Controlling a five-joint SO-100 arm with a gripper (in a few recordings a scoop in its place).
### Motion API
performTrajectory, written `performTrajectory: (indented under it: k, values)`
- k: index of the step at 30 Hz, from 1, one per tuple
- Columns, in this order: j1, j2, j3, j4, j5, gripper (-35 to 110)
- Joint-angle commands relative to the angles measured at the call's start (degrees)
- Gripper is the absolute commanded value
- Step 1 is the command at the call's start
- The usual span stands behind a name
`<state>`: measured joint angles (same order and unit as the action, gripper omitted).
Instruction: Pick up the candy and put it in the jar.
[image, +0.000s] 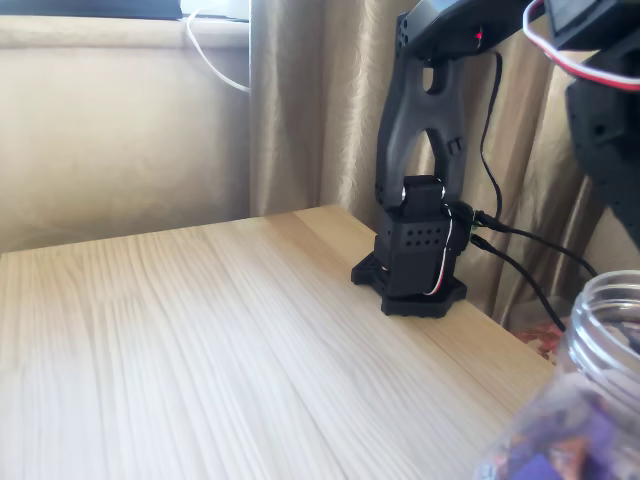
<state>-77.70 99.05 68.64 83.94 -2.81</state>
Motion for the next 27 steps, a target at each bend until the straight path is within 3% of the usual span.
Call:
performTrajectory:
  k: [1,5,10,17,27]
  values:
    - [2.4,2.2,-0.2,-0.2,-0.2,4]
    - [13.2,5.3,-2.2,0.4,-1.0,0]
    - [34.3,11.6,2.3,-2.6,-4.4,0]
    - [59.0,31.8,35.5,-15.4,-2.0,0]
    - [71.7,56.4,76.7,-28.7,2.5,0]
